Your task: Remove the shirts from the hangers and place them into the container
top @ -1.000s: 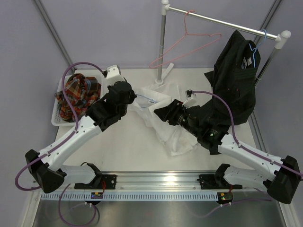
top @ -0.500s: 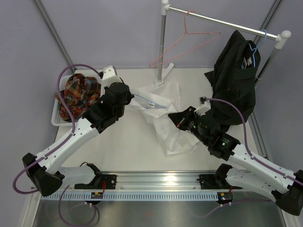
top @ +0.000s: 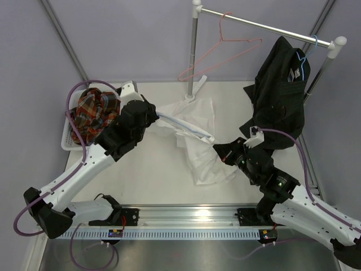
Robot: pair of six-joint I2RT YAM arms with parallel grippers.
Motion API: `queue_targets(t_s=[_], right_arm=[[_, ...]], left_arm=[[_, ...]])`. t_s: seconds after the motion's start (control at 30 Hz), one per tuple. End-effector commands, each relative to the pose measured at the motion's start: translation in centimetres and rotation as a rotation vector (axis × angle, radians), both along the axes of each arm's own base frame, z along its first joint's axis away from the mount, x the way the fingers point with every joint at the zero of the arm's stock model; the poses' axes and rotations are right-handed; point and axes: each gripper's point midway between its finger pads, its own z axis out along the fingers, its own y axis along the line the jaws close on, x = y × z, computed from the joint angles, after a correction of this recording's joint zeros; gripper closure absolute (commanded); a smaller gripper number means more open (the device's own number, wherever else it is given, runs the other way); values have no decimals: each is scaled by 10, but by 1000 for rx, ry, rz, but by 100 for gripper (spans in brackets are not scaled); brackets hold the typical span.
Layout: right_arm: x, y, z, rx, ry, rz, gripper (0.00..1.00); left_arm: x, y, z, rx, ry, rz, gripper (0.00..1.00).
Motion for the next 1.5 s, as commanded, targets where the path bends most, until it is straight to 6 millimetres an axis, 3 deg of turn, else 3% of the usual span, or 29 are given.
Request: queue_targets(t_s=[0.0, 0.2, 0.4, 0.57, 0.77, 0.83, 0.97, 1.1, 1.2, 1.23, 1.27, 1.43, 1.47], right_arm=[[1, -32, -20, -88, 26, -118, 100], [0, -37, -26, -128, 28, -123, 100], [5, -12, -47, -182, 71, -40, 100], [7, 12, -58, -249, 102, 59, 100], [11, 32, -54, -302, 96, 145, 100], [8, 38, -53, -317, 94, 189, 98], [4, 38, -38, -362, 65, 242, 70], [-6, 17, -19, -402, 16, 233, 36], [-16, -7, -5, -467, -11, 222, 27], [-20, -19, -8, -525, 0, 216, 24], [-23, -25, 8, -517, -32, 211, 23], [-38, -50, 42, -610, -118, 250, 22], [-39, -52, 59, -602, -153, 248, 22]], left_arm=[[8, 45, 40, -56, -127, 160, 100], [8, 50, 40, -128, -122, 137, 100], [3, 23, 58, -214, -129, 6, 100], [-12, -19, 67, -240, -118, -171, 100], [-39, -78, 63, -243, -72, -394, 100], [-43, -86, 62, -248, -68, -430, 100], [-39, -71, 54, -167, -93, -372, 100], [-30, -43, 52, -50, -136, -262, 100], [-29, -36, 59, 1, -166, -253, 100], [-29, -36, 61, 13, -171, -255, 100], [-28, -36, 61, 30, -174, -258, 100], [-22, -42, 50, 70, -153, -269, 100], [-21, -43, 48, 74, -148, -273, 100]])
